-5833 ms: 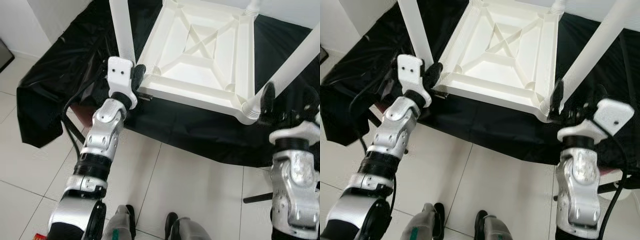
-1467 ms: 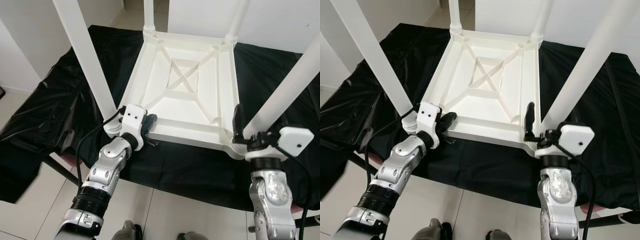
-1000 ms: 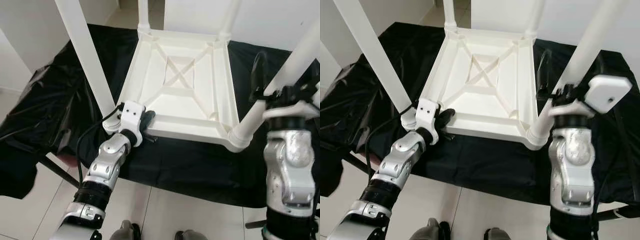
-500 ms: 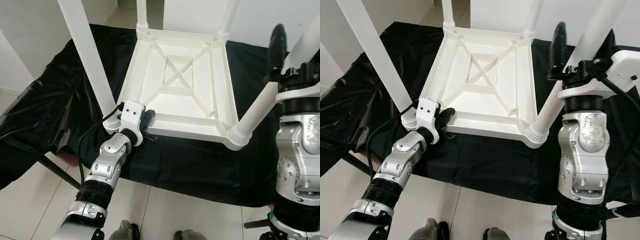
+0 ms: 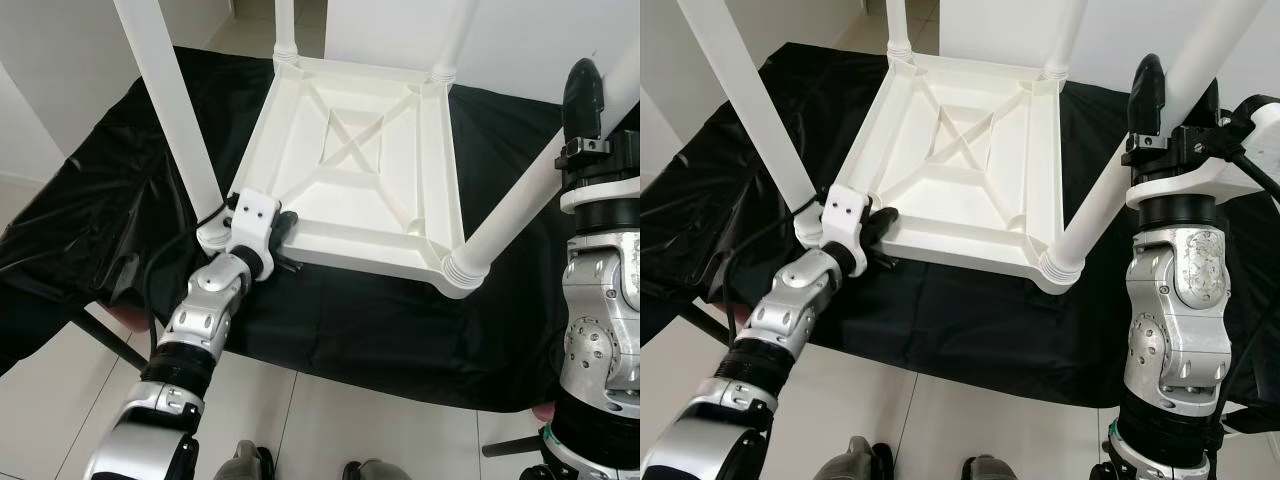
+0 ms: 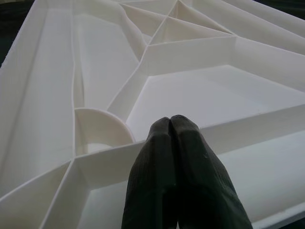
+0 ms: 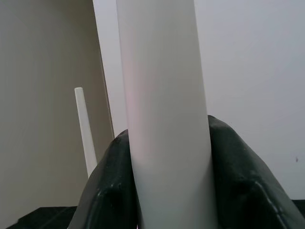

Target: Building children table

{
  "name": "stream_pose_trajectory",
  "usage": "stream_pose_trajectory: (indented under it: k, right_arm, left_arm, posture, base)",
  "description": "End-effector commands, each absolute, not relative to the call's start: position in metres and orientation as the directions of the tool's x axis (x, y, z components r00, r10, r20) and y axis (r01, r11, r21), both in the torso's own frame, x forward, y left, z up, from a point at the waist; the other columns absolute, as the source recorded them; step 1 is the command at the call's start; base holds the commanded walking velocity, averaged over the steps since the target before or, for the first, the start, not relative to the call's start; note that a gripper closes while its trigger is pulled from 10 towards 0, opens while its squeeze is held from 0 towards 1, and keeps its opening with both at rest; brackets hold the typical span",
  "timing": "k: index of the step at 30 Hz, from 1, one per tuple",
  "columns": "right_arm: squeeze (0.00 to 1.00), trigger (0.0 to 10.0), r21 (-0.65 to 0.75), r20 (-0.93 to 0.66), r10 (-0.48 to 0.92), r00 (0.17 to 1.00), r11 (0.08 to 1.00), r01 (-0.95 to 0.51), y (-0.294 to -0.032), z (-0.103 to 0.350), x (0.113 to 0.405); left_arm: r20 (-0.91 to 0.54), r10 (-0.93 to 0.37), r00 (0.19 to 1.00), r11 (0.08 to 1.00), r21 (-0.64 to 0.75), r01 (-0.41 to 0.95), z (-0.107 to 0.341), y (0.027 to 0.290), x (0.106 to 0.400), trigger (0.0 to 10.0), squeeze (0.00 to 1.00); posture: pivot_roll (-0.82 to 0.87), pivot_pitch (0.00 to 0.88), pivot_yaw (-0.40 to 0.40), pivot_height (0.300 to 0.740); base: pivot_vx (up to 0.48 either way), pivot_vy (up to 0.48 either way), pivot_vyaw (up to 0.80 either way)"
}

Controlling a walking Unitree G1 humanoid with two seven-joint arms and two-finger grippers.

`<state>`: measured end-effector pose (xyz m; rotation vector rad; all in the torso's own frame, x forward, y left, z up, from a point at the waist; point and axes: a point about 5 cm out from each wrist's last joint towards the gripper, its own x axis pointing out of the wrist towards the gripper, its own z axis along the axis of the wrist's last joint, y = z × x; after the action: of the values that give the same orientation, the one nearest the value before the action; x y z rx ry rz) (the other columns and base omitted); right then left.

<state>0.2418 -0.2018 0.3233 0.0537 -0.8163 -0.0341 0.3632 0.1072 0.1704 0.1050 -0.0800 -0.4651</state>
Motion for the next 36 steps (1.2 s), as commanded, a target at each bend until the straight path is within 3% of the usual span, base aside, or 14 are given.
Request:
stream_pose_trajectory:
  k: [1, 10, 13, 21, 26, 27, 36]
  right_arm:
    - [0.0, 0.0, 0.197, 0.696, -0.258, 0.67, 0.966, 0.168, -0.238, 0.314, 0.232]
    - [0.0, 0.0, 0.283, 0.697, -0.329, 0.638, 0.943, 0.176, -0.247, 0.318, 0.221]
    - [0.0, 0.0, 0.375, 0.658, -0.457, 0.599, 0.888, 0.266, -0.269, 0.311, 0.212]
    - [0.0, 0.0, 0.425, 0.546, -0.594, 0.59, 0.804, 0.416, -0.298, 0.277, 0.201]
    - [0.0, 0.0, 0.502, 0.414, -0.694, 0.589, 0.714, 0.489, -0.318, 0.242, 0.198]
    - [0.0, 0.0, 0.515, 0.348, -0.709, 0.613, 0.691, 0.507, -0.32, 0.223, 0.203]
    - [0.0, 0.0, 0.535, 0.21, -0.706, 0.676, 0.662, 0.525, -0.319, 0.179, 0.213]
  left_arm:
    - [0.037, -0.159, 0.987, 0.983, 0.101, 0.155, 0.167, 0.168, 0.369, 10.0, 0.0]
    - [0.075, -0.163, 0.984, 0.983, 0.102, 0.155, 0.182, 0.156, 0.378, 10.0, 0.0]
    - [0.11, -0.158, 0.981, 0.982, 0.126, 0.144, 0.199, 0.154, 0.387, 10.0, 0.0]
    - [0.193, -0.172, 0.966, 0.976, 0.165, 0.141, 0.24, 0.155, 0.397, 10.0, 0.0]
    - [0.294, -0.242, 0.925, 0.96, 0.209, 0.185, 0.29, 0.141, 0.402, 10.0, 0.0]
    - [0.33, -0.289, 0.899, 0.947, 0.237, 0.217, 0.313, 0.126, 0.401, 10.0, 0.0]
    - [0.398, -0.367, 0.841, 0.923, 0.272, 0.274, 0.358, 0.092, 0.394, 10.0, 0.0]
  posture:
    - [0.04, 0.162, 0.017, 0.74]
    - [0.03, 0.172, 0.03, 0.74]
    - [0.03, 0.174, 0.032, 0.74]
    - [0.04, 0.177, 0.038, 0.74]
    - [0.04, 0.177, 0.041, 0.74]
    - [0.05, 0.177, 0.042, 0.74]
    - [0.08, 0.176, 0.035, 0.74]
  base:
    - [0.0, 0.0, 0.0]
    - [0.0, 0.0, 0.0]
    - [0.0, 0.0, 0.0]
    - [0.0, 0.0, 0.0]
    - [0.0, 0.0, 0.0]
    - [0.0, 0.0, 0.0]
    - [0.0, 0.0, 0.0]
